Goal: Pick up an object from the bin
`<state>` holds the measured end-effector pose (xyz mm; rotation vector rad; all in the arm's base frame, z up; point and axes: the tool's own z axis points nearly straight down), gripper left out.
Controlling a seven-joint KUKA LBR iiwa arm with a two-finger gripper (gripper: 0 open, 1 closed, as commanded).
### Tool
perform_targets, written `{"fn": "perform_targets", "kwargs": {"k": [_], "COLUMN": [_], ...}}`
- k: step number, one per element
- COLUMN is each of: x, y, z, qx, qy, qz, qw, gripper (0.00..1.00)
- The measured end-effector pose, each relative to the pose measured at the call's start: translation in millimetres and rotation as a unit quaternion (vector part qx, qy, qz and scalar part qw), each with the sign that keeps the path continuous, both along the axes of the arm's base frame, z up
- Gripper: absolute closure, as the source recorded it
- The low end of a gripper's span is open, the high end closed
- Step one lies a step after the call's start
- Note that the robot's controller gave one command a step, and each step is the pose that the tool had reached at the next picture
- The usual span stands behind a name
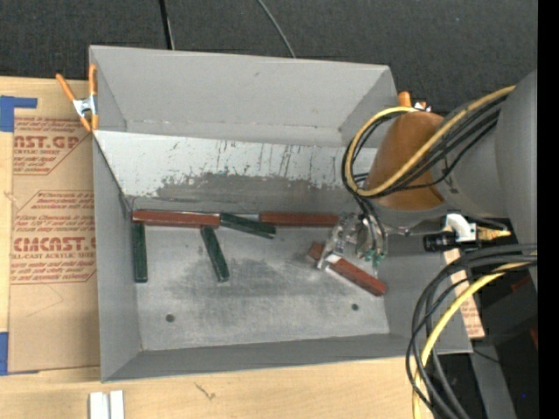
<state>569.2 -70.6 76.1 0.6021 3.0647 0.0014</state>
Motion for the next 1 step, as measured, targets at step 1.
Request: {"fn": "perform_targets", "kwargs": {"k": [1], "x": [-43.2], "y": [-3.0], "z": [142.0], "qx": [0.001], "qy": [0.0079], "qz": [0.004], "qw": [1.0000], "gripper": [1.00]}}
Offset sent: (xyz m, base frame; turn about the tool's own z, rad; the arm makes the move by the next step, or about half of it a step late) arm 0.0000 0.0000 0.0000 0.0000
